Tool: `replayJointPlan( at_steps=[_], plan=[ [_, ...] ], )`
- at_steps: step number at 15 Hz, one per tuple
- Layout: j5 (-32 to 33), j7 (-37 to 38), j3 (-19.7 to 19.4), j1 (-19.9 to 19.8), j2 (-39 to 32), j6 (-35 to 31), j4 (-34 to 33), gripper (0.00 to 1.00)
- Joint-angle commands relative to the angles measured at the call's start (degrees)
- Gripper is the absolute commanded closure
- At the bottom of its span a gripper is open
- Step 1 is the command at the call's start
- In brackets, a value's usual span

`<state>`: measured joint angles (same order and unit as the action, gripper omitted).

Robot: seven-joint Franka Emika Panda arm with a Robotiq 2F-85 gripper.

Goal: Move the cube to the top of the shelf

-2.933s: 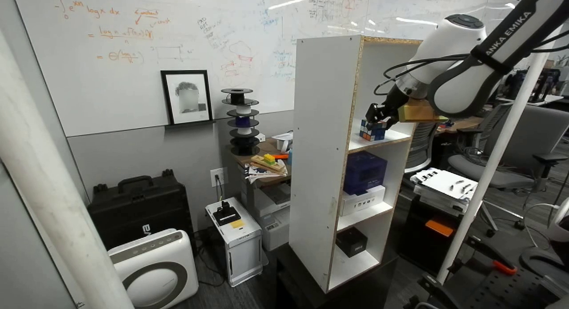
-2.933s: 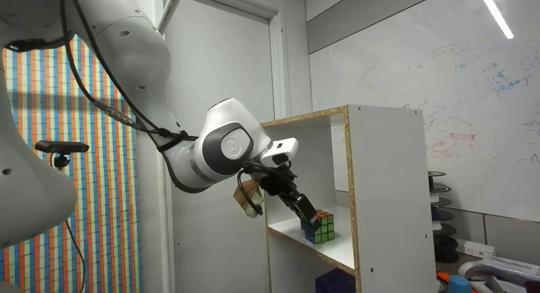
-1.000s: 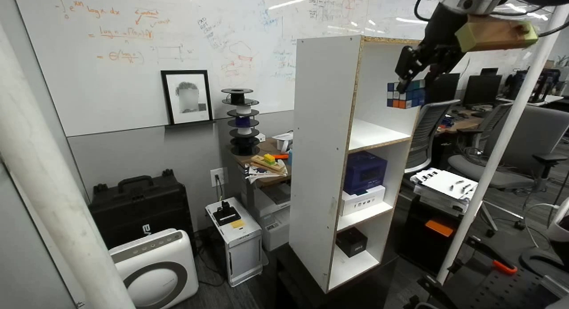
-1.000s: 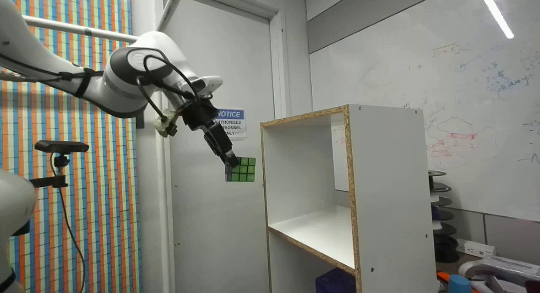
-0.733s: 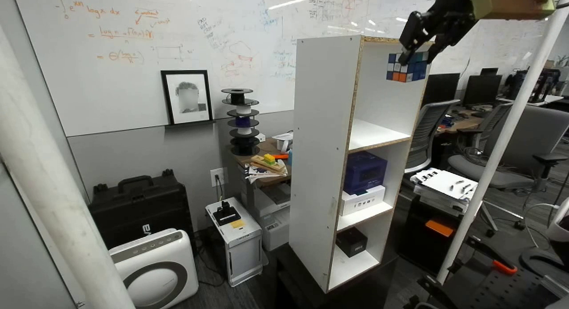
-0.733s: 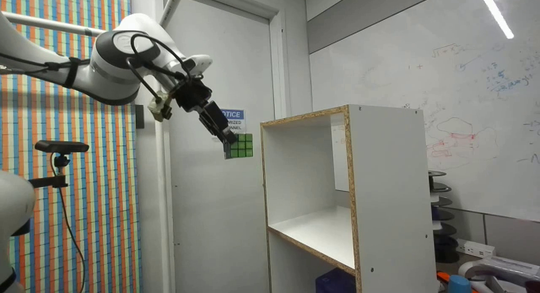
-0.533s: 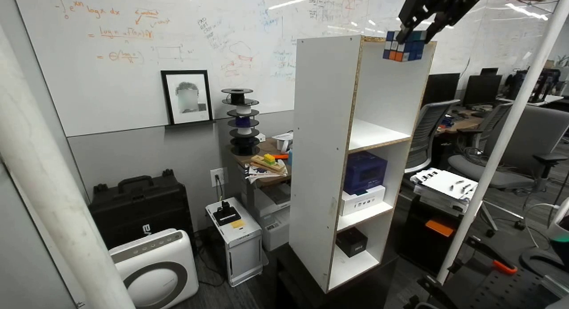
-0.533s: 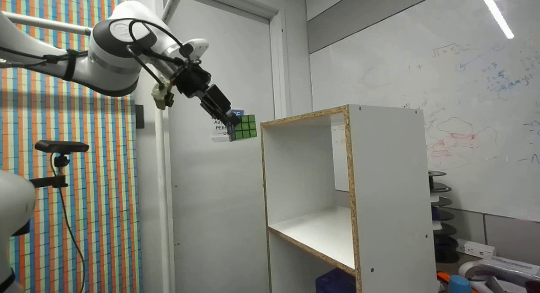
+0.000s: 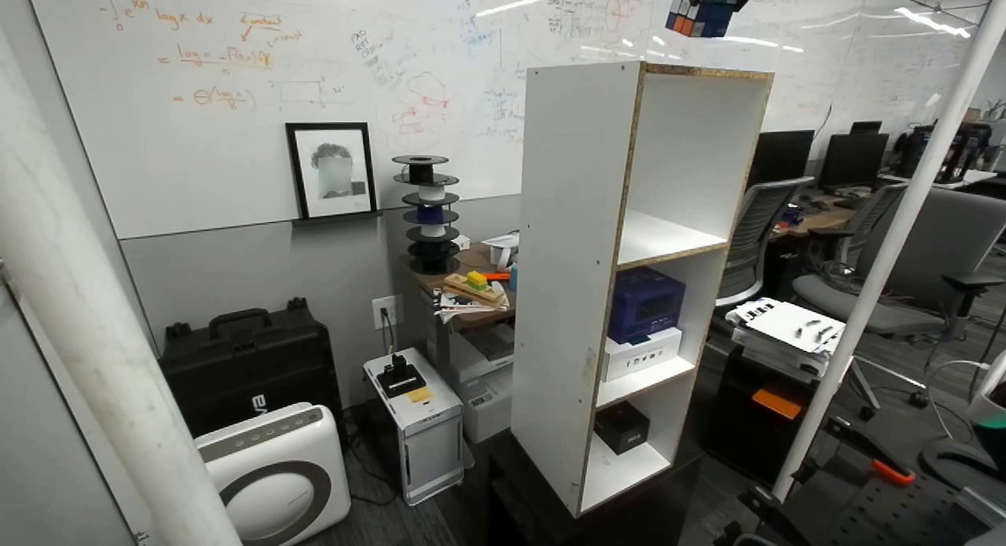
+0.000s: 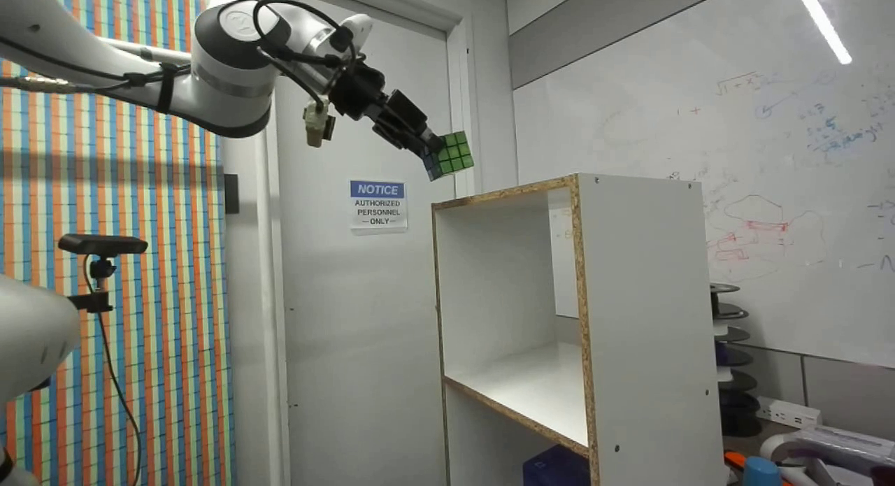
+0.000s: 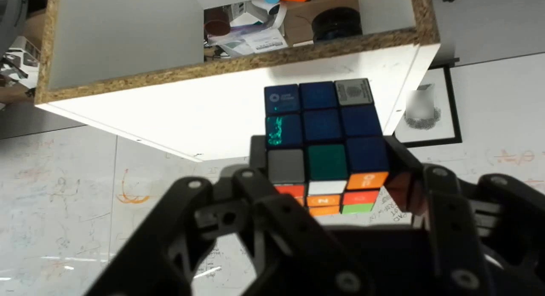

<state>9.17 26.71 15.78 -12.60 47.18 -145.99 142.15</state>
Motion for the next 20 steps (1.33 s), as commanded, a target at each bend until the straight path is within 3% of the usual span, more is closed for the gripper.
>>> replayJointPlan(
  at_steps=[1, 5, 10, 11, 12, 15, 20],
  plan=[
    [1.24, 1.31, 0.88, -4.74, -7.91, -0.40, -7.37, 0.61],
    [2.15, 1.70, 0.11, -6.35, -15.62, 1.19, -12.17, 0.61],
    [4.00, 2.72, -1.28, -5.27, -21.34, 3.17, -16.92, 0.61],
    [3.90, 2.42, -1.70, -4.71, -22.01, 4.22, -17.87, 0.46],
    [3.40, 1.99, -2.35, -3.85, -22.47, 5.42, -18.53, 0.11],
    [1.67, -0.15, -4.28, -0.69, -22.47, 10.03, -20.21, 0.00],
    [-1.07, -3.34, -6.70, 5.22, -19.32, 18.30, -22.01, 0.00]
  ],
)
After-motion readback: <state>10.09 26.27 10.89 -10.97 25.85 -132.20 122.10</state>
